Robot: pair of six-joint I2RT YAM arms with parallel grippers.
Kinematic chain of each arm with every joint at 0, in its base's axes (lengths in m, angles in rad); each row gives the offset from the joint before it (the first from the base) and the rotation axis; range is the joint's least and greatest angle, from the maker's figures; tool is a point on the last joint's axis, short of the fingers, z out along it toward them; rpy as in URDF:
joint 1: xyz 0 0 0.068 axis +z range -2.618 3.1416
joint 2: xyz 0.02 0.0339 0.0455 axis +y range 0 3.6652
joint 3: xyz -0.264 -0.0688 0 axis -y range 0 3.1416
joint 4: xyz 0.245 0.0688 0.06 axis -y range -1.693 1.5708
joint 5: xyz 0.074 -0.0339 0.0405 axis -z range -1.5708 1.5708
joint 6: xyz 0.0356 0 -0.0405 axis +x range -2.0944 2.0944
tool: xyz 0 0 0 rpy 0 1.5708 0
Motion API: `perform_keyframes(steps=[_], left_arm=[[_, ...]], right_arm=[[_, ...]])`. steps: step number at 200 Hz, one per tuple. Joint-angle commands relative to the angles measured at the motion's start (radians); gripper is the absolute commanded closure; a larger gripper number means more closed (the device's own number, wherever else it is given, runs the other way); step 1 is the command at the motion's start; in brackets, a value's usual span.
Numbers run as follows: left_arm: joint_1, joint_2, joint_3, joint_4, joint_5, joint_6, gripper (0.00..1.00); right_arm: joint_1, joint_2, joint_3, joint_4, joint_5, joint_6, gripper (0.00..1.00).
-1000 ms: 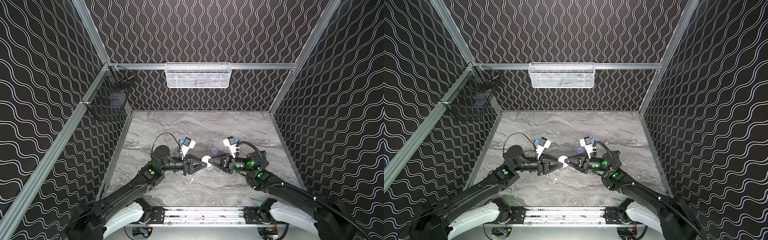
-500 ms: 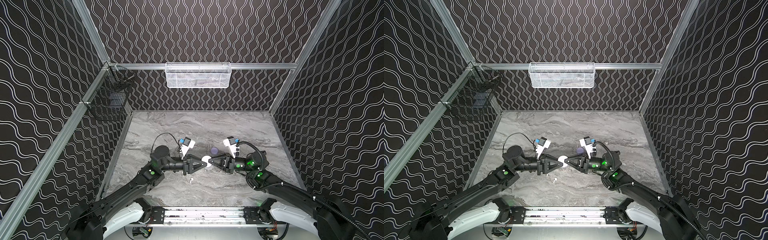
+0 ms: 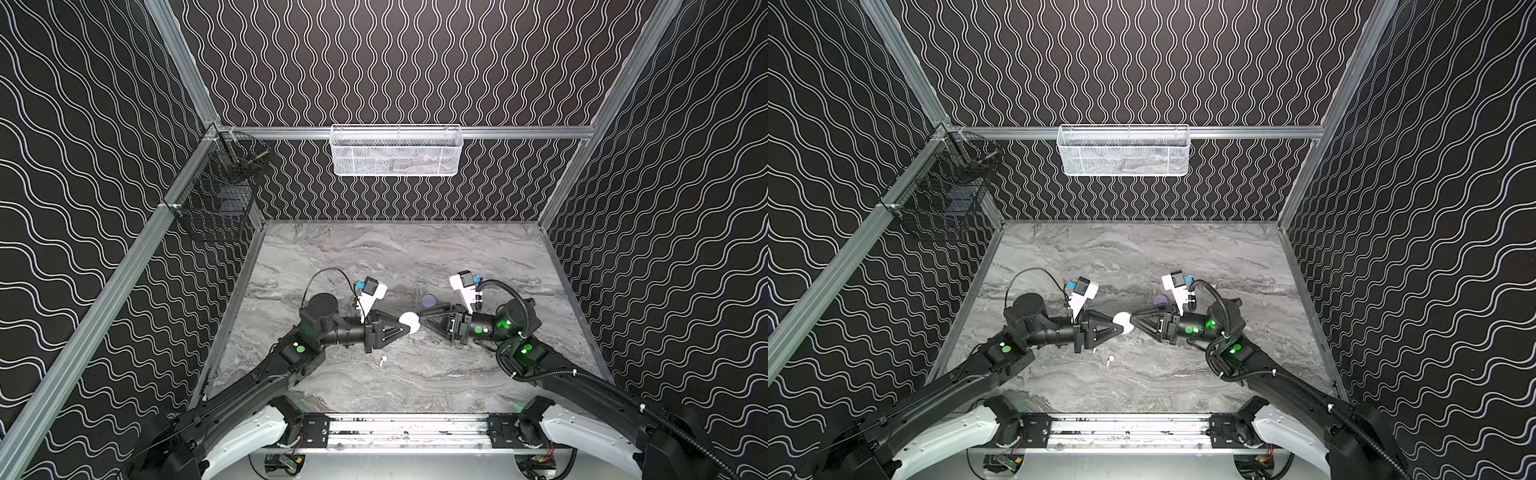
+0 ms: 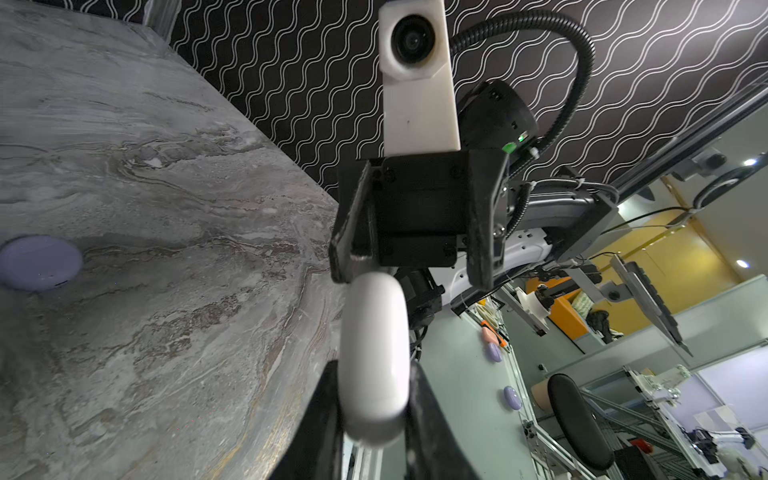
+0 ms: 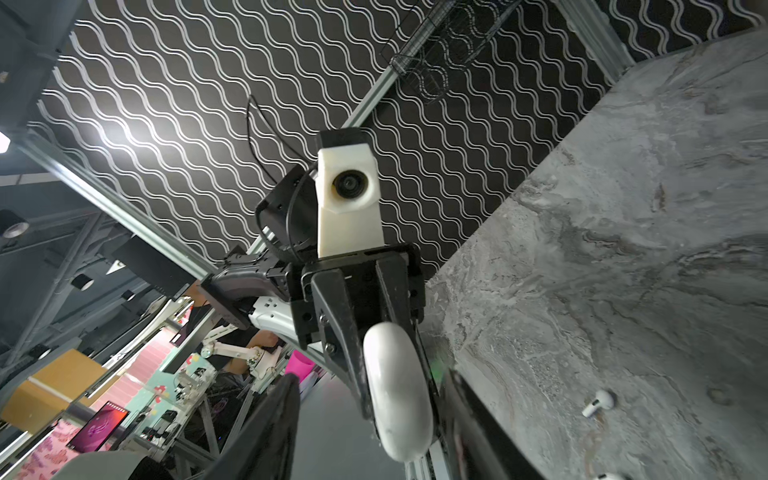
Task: Insert the wireless bluetooth earbuds into the charging case
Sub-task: 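Pull the right gripper back from the case while the left gripper holds it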
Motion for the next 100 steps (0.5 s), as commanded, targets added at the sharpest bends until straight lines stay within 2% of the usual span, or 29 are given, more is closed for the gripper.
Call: perform_keyframes(steps=[1, 46, 73, 100], left_arm=[[0.005, -0.01, -0.02, -0.013, -0.061, 0.045, 0.83], [0.01, -0.029, -0.117, 0.053, -0.147, 0.05, 0.84], [0.014, -0.019, -0.187, 0.146, -0.163, 0.032, 0.84], [0.031, -0.026, -0.225, 0.147, -0.188, 0.068, 0.84]], right_arm=[[0.0, 0.001, 0.048, -0.193, 0.066, -0.083, 0.43], [-0.003, 0.056, 0.151, -0.435, 0.144, -0.169, 0.43], [-0.003, 0.092, 0.185, -0.497, 0.172, -0.186, 0.42], [-0.002, 0.125, 0.216, -0.572, 0.22, -0.206, 0.42]])
